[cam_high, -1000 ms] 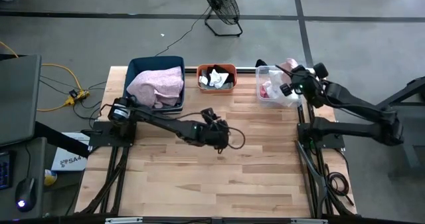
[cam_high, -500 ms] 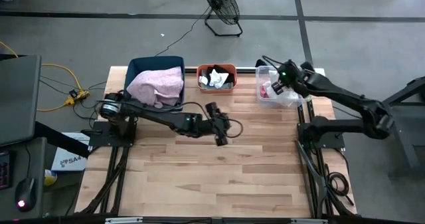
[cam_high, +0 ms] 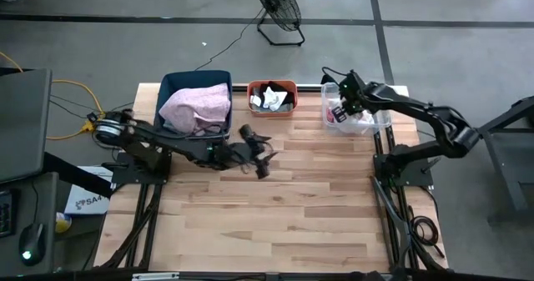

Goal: Pick & Place Cloths
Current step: Put the light pink underwear into the transparent bin

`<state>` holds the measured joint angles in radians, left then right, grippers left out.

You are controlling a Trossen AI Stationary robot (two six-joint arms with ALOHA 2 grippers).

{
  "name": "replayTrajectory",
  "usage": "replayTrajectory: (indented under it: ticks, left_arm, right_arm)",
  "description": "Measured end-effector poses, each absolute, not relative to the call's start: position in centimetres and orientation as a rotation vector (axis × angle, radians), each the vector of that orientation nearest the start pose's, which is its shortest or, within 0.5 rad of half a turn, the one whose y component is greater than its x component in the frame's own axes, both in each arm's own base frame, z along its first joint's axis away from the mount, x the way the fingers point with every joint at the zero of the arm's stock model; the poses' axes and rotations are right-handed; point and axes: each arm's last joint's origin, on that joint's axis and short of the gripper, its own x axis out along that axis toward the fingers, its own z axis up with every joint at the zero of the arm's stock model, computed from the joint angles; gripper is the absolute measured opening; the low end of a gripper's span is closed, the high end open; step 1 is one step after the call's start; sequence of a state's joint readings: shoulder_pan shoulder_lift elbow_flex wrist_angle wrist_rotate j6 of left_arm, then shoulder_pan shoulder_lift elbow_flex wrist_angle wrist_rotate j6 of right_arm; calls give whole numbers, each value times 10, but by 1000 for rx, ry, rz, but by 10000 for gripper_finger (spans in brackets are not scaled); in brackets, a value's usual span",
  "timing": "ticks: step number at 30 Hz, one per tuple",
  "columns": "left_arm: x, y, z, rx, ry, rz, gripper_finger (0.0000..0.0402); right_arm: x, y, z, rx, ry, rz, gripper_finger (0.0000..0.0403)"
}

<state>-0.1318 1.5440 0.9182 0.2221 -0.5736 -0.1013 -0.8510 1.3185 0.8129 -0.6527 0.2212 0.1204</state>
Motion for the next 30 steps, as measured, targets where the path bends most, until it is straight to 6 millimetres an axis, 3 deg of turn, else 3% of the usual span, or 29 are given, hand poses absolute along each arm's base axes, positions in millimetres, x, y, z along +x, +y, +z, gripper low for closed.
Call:
replayTrajectory:
  ticks: [7,13,30]
  left_arm:
    - [311,-36,242,26,245,438,252]
    - [287,-41,241,58,252,487,252]
    - [258,-36,234,4,151,504,252]
  right_arm:
    - [152,-189,193,587,1092,-928,23]
    - [152,-191,195,590,1068,-920,38]
    - [139,-167,237,530,896,-843,228]
